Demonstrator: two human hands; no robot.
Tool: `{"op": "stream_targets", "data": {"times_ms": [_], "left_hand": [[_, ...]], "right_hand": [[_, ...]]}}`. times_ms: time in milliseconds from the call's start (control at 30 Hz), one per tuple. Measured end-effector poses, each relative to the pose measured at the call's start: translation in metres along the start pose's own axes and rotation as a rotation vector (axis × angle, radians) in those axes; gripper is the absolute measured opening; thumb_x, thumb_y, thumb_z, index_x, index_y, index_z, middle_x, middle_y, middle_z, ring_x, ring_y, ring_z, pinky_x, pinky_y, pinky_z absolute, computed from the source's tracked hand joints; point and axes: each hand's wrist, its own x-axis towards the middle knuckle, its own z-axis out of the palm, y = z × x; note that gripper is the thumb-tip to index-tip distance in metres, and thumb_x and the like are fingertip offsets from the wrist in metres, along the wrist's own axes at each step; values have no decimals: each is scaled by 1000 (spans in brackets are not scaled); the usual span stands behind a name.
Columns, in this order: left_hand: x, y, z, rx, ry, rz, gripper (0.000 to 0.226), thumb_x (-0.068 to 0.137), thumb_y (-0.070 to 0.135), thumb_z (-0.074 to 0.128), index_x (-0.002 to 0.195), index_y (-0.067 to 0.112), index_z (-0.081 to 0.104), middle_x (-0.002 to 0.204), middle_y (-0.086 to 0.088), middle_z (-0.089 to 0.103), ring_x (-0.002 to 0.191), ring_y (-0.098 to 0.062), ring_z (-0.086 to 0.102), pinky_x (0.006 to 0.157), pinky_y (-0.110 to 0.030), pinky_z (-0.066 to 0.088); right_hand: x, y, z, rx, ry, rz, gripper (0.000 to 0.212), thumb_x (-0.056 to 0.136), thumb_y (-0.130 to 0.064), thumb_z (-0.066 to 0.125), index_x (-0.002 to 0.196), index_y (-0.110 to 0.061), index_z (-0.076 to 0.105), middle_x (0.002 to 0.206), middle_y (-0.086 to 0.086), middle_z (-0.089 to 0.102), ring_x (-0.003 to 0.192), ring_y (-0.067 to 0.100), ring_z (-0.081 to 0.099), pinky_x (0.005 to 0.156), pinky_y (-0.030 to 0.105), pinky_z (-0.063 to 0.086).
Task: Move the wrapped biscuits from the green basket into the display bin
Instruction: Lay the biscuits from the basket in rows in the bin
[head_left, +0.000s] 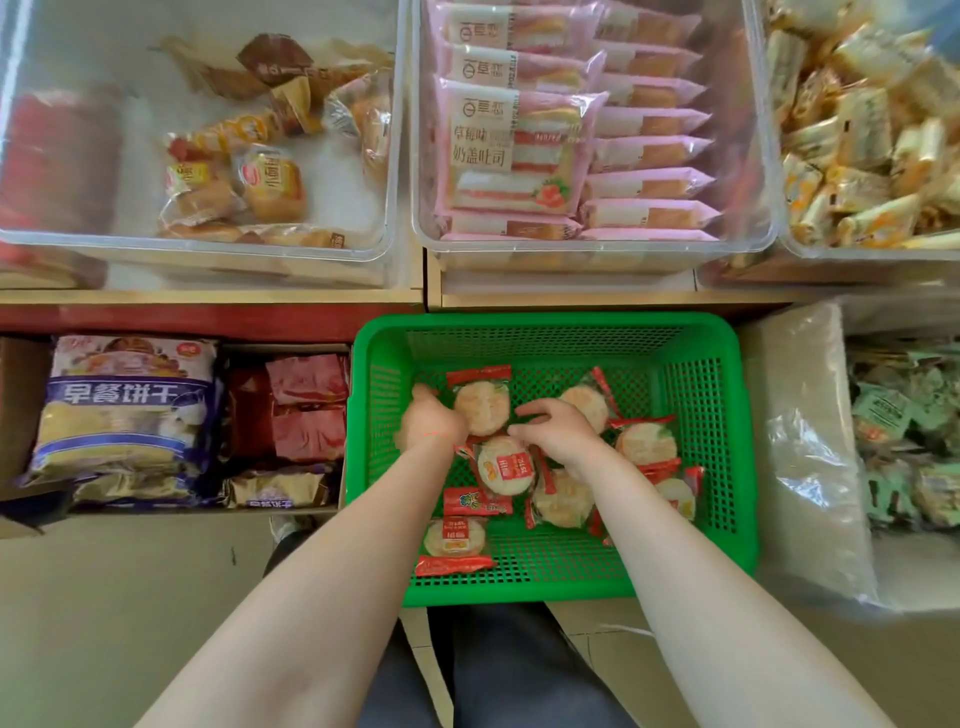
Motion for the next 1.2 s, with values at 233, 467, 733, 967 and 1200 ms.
{"op": "stream_targets", "data": {"times_ms": [233,467,733,967,1200], "left_hand": [[-9,-4,12,127,257,468,46,79,9,57,125,14,51,123,-12,52,113,-35,49,85,-43,47],[-2,-10,11,851,59,741,80,77,21,66,146,26,26,158,-7,20,145,-32,16,108,-53,31],[-7,-15,6,593,-8,572,83,75,23,71,145,24,27,139,-16,34,126,-38,36,91,-46,49],[-29,7,-34,-662,-606,49,39,86,20,54,125,19,54,96,-10,63,76,-24,63,82,-47,57],[-55,6,-86,-820,-866,60,21,90,32,60,108,19,62,80,-5,71,68,-17,68,62,-33,59]], "right_hand": [[-2,8,-4,-219,-137,20,57,81,-4,72,131,-21,50,99,5,63,83,18,62,72,31,52],[0,8,-12,-104,-45,-28,40,82,-4,63,119,-18,61,92,-1,61,70,15,59,60,27,47],[4,3,-20,50,51,-49,32,80,-3,62,108,-19,66,91,3,62,79,20,59,66,27,44],[-11,-20,-32,384,-113,65,47,87,9,44,126,-12,60,84,15,64,67,21,58,60,28,45],[-50,-60,-44,741,-262,-2,44,81,4,42,118,-13,61,96,13,63,66,17,53,60,28,44]]}}
